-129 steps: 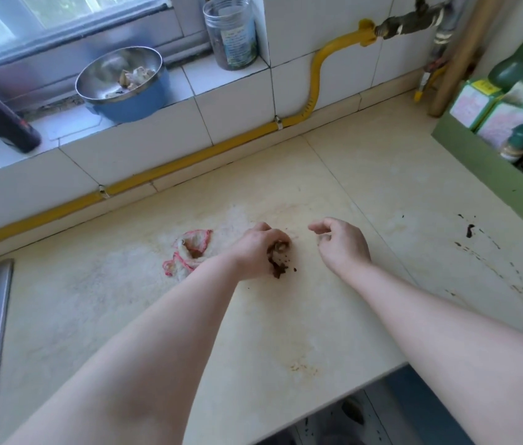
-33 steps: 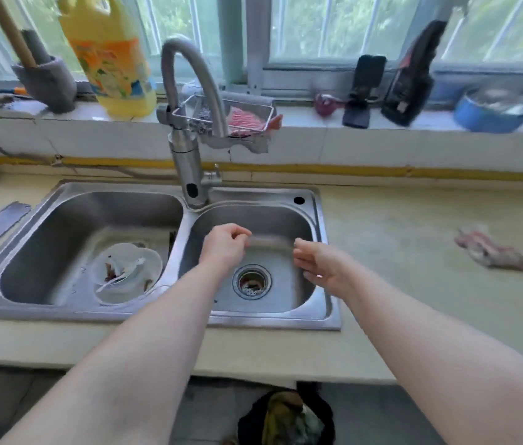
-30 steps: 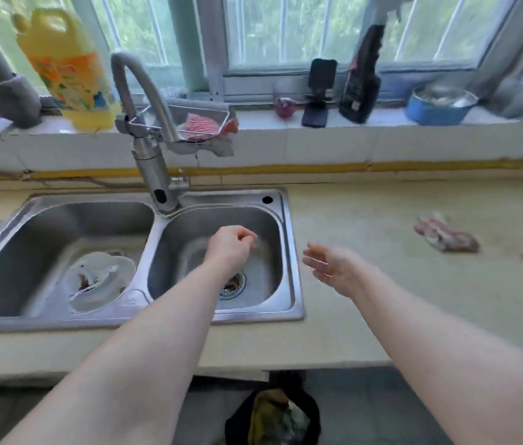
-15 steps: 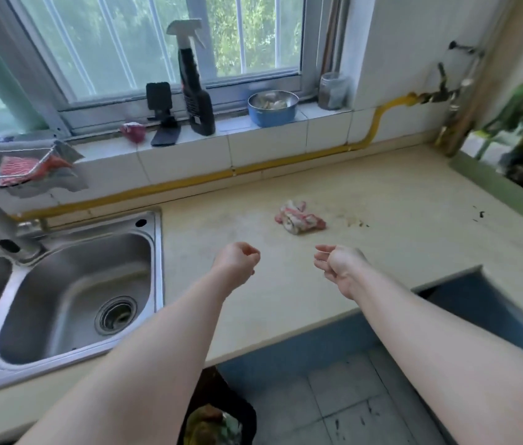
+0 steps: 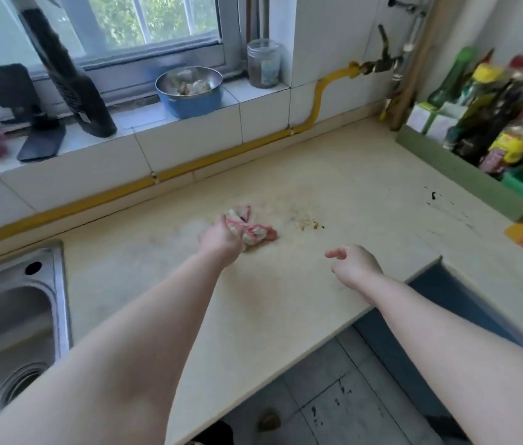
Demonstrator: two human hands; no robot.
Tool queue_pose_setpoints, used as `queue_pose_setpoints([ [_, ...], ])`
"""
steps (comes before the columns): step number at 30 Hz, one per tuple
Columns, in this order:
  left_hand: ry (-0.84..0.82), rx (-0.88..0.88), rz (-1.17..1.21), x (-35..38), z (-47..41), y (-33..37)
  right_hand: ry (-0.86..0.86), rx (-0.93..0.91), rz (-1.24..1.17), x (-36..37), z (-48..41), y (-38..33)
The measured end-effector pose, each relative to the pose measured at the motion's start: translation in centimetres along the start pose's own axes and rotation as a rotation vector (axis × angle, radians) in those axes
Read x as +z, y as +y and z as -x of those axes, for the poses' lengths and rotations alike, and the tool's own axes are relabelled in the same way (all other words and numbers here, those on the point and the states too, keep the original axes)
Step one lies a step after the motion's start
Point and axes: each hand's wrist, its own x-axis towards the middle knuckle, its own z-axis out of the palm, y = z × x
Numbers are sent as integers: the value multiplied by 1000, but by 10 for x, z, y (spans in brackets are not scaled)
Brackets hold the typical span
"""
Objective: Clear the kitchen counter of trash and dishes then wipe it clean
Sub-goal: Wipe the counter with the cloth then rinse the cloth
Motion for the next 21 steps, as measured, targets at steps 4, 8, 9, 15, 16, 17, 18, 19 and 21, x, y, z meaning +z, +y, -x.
queue_pose_setpoints([
  [4, -39, 53, -115, 27, -38, 10, 57, 10, 133, -16, -28, 12],
  [8, -105, 75, -249, 53, -53, 3, 27, -67, 334, -22, -65, 28],
  [9, -105, 86, -303, 58, -55, 2, 5, -97, 394, -25, -74, 33],
  [15, -157, 185, -435, 83, -67, 38, -71, -212, 622, -59, -121, 66],
  [16, -162, 206, -436, 91, -65, 50, -99, -234, 630, -64, -125, 70],
  [17, -168, 224, -436, 102, -62, 65, -134, -256, 631, -70, -130, 74],
  [18, -173, 242, -434, 112, -60, 79, -160, -279, 627, -75, -133, 76],
  [19, -174, 256, -431, 121, -58, 93, -183, -297, 628, -79, -135, 76],
  [21, -177, 278, -432, 142, -55, 125, -216, -346, 639, -91, -142, 77],
])
